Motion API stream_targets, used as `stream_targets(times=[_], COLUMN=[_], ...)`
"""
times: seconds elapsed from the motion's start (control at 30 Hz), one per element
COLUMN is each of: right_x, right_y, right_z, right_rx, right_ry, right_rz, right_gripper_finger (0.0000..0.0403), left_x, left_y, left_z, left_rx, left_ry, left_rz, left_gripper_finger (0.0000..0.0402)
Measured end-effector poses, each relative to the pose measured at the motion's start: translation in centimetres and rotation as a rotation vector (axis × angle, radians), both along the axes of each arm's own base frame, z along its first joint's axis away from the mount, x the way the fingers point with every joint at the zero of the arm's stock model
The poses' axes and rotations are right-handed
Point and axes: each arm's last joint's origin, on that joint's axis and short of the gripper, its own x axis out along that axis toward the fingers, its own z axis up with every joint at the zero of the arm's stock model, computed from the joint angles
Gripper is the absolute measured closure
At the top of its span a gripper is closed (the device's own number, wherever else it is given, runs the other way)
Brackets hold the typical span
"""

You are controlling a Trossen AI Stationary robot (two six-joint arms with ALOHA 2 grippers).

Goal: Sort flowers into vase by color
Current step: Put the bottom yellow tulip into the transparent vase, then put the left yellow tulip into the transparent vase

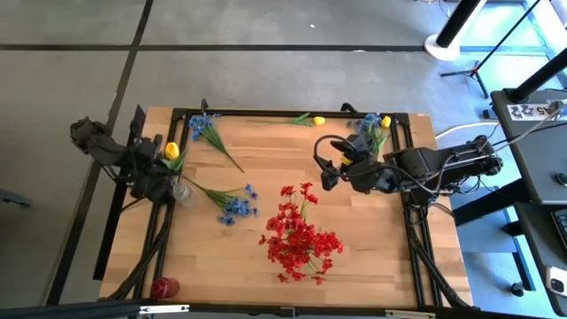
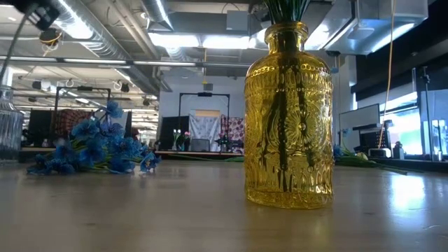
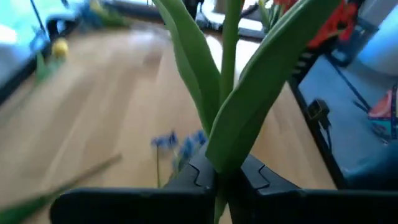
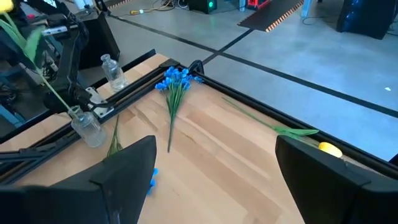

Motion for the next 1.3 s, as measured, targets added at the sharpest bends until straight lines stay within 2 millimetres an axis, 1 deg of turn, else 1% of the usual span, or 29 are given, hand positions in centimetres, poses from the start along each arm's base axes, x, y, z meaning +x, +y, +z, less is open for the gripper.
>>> stream_targets(times=[0.13, 0.3, 0.47, 0.6, 0.7, 0.87, 0.97, 1.03, 1.1, 1.17, 1.23, 1.3], right_x=[0.0, 0.1, 0.0, 0.0, 0.0, 0.1, 0.2, 0.2, 0.2, 0.2, 0.3, 0.4], right_y=[0.1, 0.3, 0.3, 0.3, 0.3, 0.3, 0.3, 0.3, 0.3, 0.2, 0.2, 0.2], right_z=[0.0, -0.2, -0.4, -0.5, -0.9, -1.3, -1.3, -1.3, -1.2, -1.1, -1.0, -0.7], right_rx=[0.014, 0.064, 0.059, 0.042, 0.039, 0.045, 0.042, 0.035, 0.026, 0.015, 0.017, 0.015], right_ry=[0.005, 0.026, 0.055, 0.072, 0.086, 0.088, 0.082, 0.078, 0.069, 0.052, 0.023, -0.012], right_rz=[0.019, 0.089, 0.101, 0.111, 0.110, 0.117, 0.111, 0.102, 0.087, 0.065, 0.037, 0.015], right_gripper_finger=[0.0072, 0.0072, 0.0072, 0.0072, 0.0072, 0.0072, 0.0072, 0.0072, 0.0072, 0.0072, 0.0072, 0.0072], left_x=[-0.5, -0.9, -1.3, -1.4, -1.5, -2.0, -2.1, -2.2, -2.4, -2.5, -2.3, -2.0], left_y=[0.3, 0.1, 0.2, 0.1, -0.3, -1.0, -1.2, -1.2, -1.0, -0.6, -0.2, 0.3], left_z=[-0.9, -1.3, -0.1, 1.1, 1.7, 2.5, 2.9, 3.0, 3.1, 3.5, 4.1, 5.0], left_rx=[-0.058, -0.185, -0.253, -0.290, -0.357, -0.562, -0.669, -0.706, -0.715, -0.691, -0.633, -0.546], left_ry=[0.105, 0.211, 0.216, 0.235, 0.347, 0.598, 0.684, 0.716, 0.708, 0.638, 0.517, 0.355], left_rz=[0.052, 0.007, -0.033, -0.088, -0.153, -0.223, -0.229, -0.210, -0.172, -0.118, -0.042, 0.083], left_gripper_finger=[0.0381, 0.0335, 0.0282, 0.0257, 0.0251, 0.0258, 0.0263, 0.0264, 0.0265, 0.0265, 0.0265, 0.0265])
